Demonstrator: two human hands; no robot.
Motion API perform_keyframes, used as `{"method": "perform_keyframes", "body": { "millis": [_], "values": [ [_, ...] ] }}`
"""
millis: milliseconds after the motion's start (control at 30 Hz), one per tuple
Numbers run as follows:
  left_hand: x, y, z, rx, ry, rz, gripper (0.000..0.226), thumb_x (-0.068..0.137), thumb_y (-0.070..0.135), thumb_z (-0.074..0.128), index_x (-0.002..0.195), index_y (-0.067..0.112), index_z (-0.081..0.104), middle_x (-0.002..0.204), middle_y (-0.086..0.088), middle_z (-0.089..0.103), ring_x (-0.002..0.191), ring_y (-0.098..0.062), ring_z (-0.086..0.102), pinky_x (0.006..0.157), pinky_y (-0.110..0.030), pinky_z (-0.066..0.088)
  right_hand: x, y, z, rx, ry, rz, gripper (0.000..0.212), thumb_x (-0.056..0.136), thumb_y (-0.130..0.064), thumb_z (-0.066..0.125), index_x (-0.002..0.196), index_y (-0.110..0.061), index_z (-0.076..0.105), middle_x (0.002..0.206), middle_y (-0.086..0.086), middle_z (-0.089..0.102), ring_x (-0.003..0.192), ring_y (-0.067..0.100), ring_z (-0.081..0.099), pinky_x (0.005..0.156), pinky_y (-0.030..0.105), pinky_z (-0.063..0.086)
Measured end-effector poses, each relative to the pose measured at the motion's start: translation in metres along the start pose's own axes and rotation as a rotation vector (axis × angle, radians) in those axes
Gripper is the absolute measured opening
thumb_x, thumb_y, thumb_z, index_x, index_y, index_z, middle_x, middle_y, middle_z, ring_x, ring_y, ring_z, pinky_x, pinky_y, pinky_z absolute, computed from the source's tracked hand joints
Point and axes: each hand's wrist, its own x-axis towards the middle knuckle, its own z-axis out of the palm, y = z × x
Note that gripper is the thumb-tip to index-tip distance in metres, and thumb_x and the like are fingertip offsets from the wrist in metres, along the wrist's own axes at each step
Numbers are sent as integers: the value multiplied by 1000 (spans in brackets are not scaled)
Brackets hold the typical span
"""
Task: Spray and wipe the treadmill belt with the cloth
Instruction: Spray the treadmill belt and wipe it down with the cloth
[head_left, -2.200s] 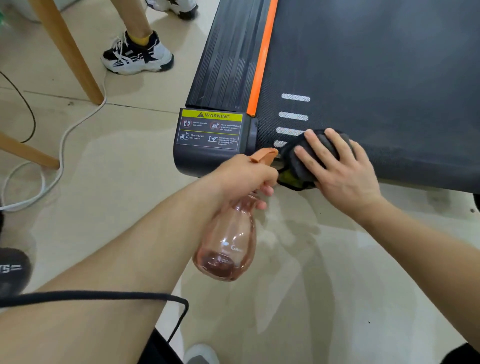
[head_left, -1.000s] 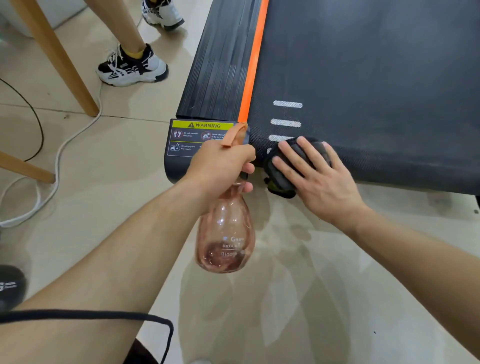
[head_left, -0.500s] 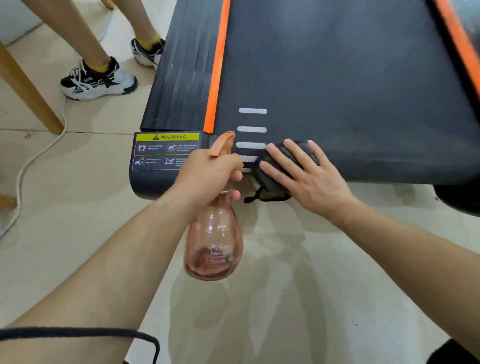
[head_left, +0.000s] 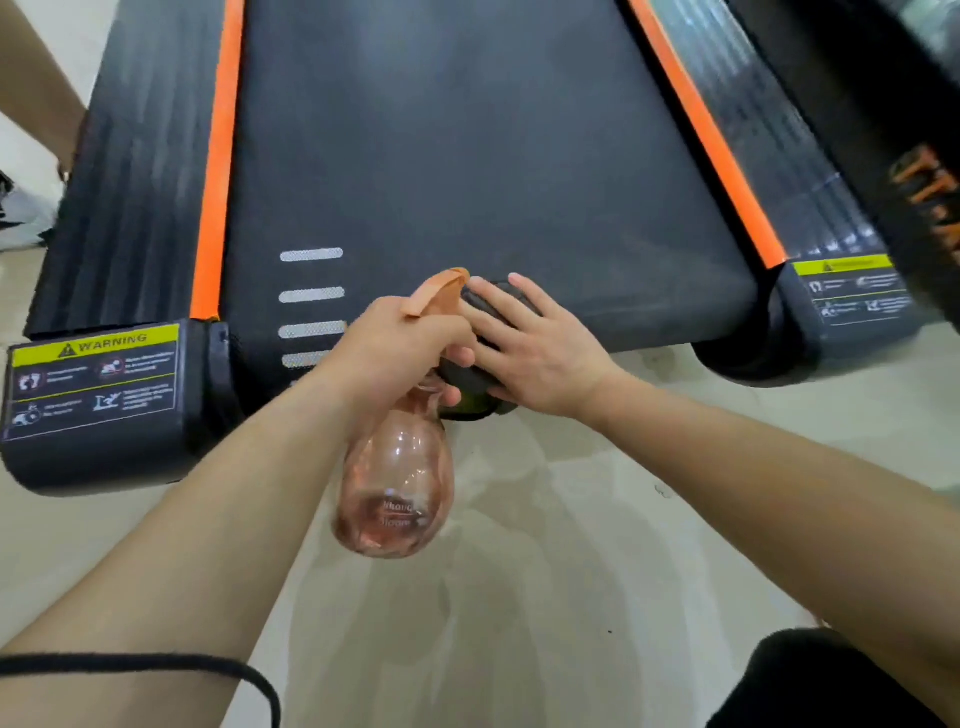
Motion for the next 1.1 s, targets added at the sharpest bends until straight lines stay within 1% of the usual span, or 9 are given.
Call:
{"method": "perform_keyframes", "body": {
  "millis": [67,133,300,433,567,667,733,933,1100],
  "values": [
    [8,9,14,37,-24,27,8,77,20,72,78,27,75,93,-25,66,55,-24,62,70,-37,52,-31,16,6,-40,-14,95,64,101,-42,46,158,-18,28,165,12,31,148,38,35,118,56,30],
    [15,15,31,47,-82,53,19,86,19,70,82,38,74,108,-14,74,55,-22,63,71,-35,52,-74,31,12,-63,24,275,60,102,-29,51,157,-13,34,163,14,33,146,39,37,117,54,32],
    [33,16,80,130,-221,54,17,86,16,70,89,33,73,108,-20,74,56,-16,59,77,-43,59,-153,36,15,115,248,724,62,84,17,54,141,-5,58,150,15,52,133,38,53,113,44,42],
    [48,16,109,167,-224,5,26,84,15,69,108,6,73,98,-23,74,55,-21,59,71,-42,50,-180,-6,1,459,273,1106,72,68,15,61,136,-8,62,145,9,58,129,31,56,111,36,41],
    [50,26,131,234,-216,-25,28,89,14,66,113,2,70,83,-5,74,55,-25,62,62,-32,44,-192,-42,-5,770,288,1365,64,74,9,60,133,-15,64,137,0,65,128,22,59,111,38,43],
    [49,33,139,332,-198,-26,10,85,15,65,84,6,67,68,-5,67,51,-24,62,51,-26,36,-187,-48,-7,884,296,1428,60,78,8,59,131,-21,65,132,-7,67,125,16,60,106,41,48],
    [49,33,143,367,-194,-31,15,83,16,65,70,8,60,58,-5,61,48,-24,62,52,-27,35,-182,-45,-9,905,306,1415,58,78,7,58,128,-22,66,128,-8,68,122,16,62,104,38,49],
    [50,35,160,301,-278,-37,11,83,16,73,86,6,70,75,-1,74,52,-27,64,55,-28,42,-176,-43,-17,918,302,1430,57,80,7,60,128,-22,66,126,-11,68,120,9,61,103,28,47],
    [58,53,181,351,-255,-10,12,81,18,67,75,10,60,69,-7,64,50,-26,65,52,-27,41,-176,-50,-26,955,266,1468,59,79,7,60,127,-27,66,120,-18,68,114,2,61,97,14,44]
  ]
}}
